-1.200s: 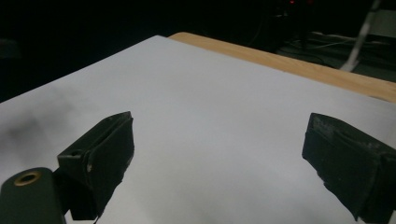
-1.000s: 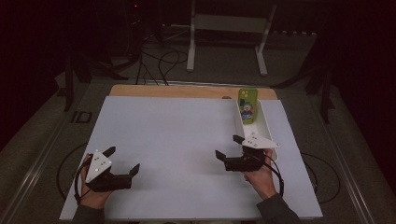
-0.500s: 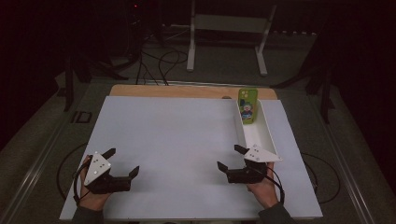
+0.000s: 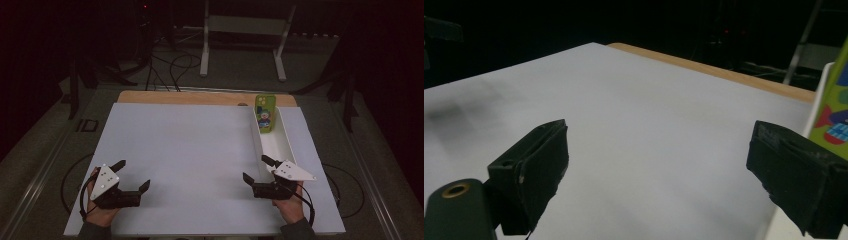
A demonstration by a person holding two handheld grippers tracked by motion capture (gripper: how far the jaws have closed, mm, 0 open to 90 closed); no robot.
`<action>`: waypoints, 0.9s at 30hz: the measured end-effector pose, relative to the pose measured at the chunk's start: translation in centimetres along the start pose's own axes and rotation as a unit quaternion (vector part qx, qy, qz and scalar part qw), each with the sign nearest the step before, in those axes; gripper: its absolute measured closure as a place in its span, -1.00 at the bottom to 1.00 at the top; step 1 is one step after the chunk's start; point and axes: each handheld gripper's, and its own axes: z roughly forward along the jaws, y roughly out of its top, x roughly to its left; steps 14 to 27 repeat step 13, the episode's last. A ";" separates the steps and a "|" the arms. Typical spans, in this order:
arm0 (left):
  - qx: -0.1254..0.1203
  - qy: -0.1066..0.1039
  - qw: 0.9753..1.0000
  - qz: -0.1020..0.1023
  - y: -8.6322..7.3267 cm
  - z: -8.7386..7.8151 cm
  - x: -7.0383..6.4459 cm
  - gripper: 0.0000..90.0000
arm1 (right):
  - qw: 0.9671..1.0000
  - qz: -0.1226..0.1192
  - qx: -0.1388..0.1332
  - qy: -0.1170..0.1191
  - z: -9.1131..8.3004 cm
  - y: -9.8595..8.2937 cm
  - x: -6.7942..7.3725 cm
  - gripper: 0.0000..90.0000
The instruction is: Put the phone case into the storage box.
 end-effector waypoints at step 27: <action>0.000 -0.001 1.000 -0.001 -0.1 0.1 0.0 -1.00 | 1.000 -0.003 -0.007 0.004 -0.3 -0.2 0.1 -0.79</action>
